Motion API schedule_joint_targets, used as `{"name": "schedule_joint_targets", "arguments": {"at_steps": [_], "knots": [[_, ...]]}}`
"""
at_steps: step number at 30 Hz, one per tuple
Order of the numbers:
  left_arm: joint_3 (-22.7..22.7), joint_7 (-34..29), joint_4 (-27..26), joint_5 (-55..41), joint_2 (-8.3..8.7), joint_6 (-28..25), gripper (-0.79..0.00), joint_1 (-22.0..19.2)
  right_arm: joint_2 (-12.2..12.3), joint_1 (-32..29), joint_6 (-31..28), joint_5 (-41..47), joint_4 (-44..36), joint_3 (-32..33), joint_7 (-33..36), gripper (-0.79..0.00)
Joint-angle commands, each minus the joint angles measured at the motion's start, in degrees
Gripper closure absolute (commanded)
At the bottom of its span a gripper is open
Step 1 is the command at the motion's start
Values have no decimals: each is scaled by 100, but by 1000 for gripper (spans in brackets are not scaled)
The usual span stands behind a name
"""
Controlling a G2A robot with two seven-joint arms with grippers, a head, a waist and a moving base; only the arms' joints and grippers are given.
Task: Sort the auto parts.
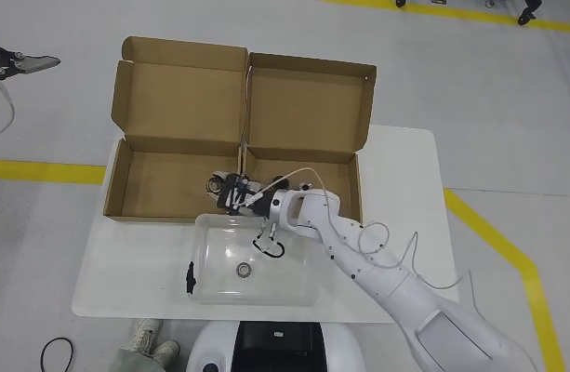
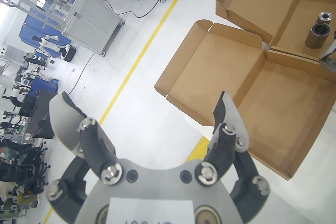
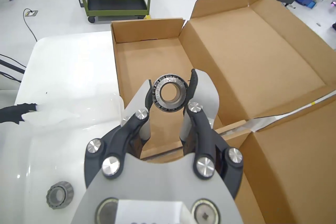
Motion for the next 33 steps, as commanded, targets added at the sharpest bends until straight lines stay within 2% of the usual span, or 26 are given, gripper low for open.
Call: {"name": "schedule_joint_targets", "arguments": {"at_steps": [1, 19, 24, 27, 33], "knots": [[0, 0, 0, 0, 0, 0, -785, 0, -112, 145, -5, 104, 232, -131, 63, 0], [0, 0, 0, 0, 0, 0, -785, 0, -1391, 1349, -127, 794, 2532, -1074, 538, 0], [0, 0, 0, 0, 0, 0, -785, 0, -1693, 1542, -96, 818, 3024, -1190, 568, -68], [0, 0, 0, 0, 0, 0, -785, 0, -1832, 1628, -71, 824, 3289, -1218, 565, -142], [0, 0, 0, 0, 0, 0, -785, 0, -2031, 1765, -93, 807, 3728, -1229, 471, -182]]}}
